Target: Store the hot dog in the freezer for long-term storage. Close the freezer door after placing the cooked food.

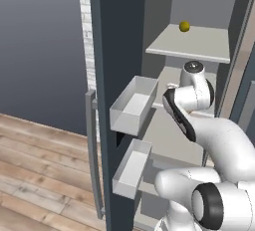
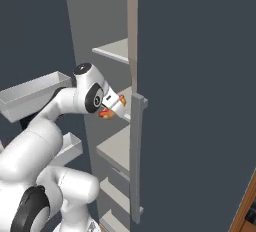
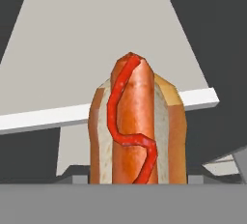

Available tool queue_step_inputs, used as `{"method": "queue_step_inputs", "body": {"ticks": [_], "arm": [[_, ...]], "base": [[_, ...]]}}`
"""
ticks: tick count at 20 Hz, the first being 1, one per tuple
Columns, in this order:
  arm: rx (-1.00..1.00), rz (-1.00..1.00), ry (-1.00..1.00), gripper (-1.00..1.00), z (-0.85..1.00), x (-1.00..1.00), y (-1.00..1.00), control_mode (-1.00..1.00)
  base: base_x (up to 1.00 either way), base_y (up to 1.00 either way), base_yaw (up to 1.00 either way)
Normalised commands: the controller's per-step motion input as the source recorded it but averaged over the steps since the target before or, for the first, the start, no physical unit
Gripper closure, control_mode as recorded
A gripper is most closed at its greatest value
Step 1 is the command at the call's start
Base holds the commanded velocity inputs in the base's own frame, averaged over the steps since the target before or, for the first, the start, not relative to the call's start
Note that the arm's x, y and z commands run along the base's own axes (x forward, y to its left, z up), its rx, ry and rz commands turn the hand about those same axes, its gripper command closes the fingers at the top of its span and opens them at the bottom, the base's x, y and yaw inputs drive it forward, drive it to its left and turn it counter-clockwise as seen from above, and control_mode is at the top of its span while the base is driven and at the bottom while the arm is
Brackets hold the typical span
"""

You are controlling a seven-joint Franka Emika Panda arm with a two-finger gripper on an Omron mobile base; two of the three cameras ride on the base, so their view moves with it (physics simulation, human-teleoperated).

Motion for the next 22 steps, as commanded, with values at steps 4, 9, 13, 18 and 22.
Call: {"method": "queue_step_inputs", "body": {"ticks": [4, 9, 13, 18, 22], "arm": [[0.00, 0.01, 0.00, 1.00, -0.02, 0.57, -0.21, -1.00], [-0.01, 0.00, 0.00, 1.00, -0.09, 0.50, -0.15, -1.00], [-0.02, 0.00, 0.00, 1.00, -0.14, 0.50, -0.23, -1.00], [-0.01, 0.00, 0.00, 1.00, -0.17, 0.46, -0.18, -1.00], [-0.03, 0.00, 0.00, 1.00, -0.26, 0.41, -0.13, -1.00]], "base": [[0.00, 0.00, 0.00], [0.00, 0.00, 0.00], [0.00, 0.00, 0.00], [0.00, 0.00, 0.00], [0.00, 0.00, 0.00]]}}
